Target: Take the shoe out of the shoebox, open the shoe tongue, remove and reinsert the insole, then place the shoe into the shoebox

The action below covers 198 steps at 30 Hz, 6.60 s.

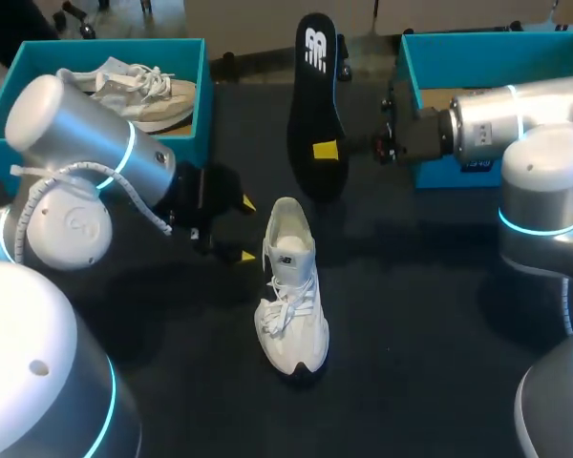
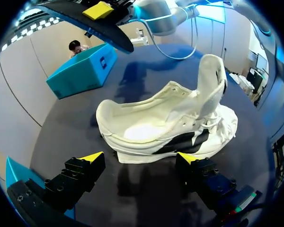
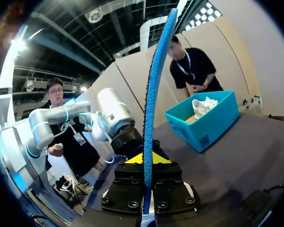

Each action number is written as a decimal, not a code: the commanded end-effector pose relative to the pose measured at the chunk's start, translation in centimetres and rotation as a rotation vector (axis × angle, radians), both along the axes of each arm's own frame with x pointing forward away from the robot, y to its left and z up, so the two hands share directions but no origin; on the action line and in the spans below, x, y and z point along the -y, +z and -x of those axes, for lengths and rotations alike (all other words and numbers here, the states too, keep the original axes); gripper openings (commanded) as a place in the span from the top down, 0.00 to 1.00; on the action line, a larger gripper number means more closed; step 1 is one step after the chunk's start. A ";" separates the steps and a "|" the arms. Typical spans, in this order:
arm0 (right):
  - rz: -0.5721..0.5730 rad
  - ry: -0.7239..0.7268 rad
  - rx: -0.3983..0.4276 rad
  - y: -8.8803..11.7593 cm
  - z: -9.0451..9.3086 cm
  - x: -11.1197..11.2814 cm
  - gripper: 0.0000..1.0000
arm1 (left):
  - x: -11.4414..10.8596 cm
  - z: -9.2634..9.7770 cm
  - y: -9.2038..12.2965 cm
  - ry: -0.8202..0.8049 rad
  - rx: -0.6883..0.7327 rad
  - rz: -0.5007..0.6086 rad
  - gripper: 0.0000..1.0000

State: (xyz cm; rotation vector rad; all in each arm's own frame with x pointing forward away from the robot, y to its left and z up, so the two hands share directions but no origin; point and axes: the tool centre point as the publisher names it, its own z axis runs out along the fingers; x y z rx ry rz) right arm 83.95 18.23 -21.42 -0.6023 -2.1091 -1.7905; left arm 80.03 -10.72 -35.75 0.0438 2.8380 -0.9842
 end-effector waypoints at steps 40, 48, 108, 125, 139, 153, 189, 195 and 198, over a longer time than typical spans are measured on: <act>-0.104 0.013 -0.121 -7.2 1.6 -1.4 1.00 | 1.8 -0.8 -0.1 0.059 0.023 0.044 0.00; -0.100 0.015 -0.130 -7.8 2.1 -1.3 1.00 | 1.8 -0.8 -0.1 0.059 0.023 0.044 0.00; -0.087 0.024 -0.154 -7.0 0.5 -3.2 1.00 | 1.8 -0.8 -0.1 0.059 0.023 0.044 0.00; -0.100 0.033 -0.165 -8.0 1.1 -3.8 1.00 | 1.8 -0.8 -0.1 0.059 0.023 0.044 0.00; -0.111 0.048 -0.164 -8.1 1.0 -4.8 1.00 | 1.8 -0.8 -0.1 0.059 0.023 0.044 0.00; -0.075 0.059 -0.113 -8.4 1.0 -5.3 1.00 | 1.8 -0.8 -0.1 0.059 0.023 0.044 0.00; 0.030 0.000 -0.046 -11.0 3.4 -5.8 1.00 | 1.8 -0.8 -0.1 0.059 0.023 0.044 0.00; 0.039 -0.011 -0.053 -12.1 4.0 -5.8 1.00 | 1.8 -0.8 -0.1 0.059 0.023 0.044 0.00; 0.040 -0.012 -0.056 -12.5 4.2 -5.9 1.00 | 1.8 -0.8 -0.1 0.059 0.023 0.044 0.00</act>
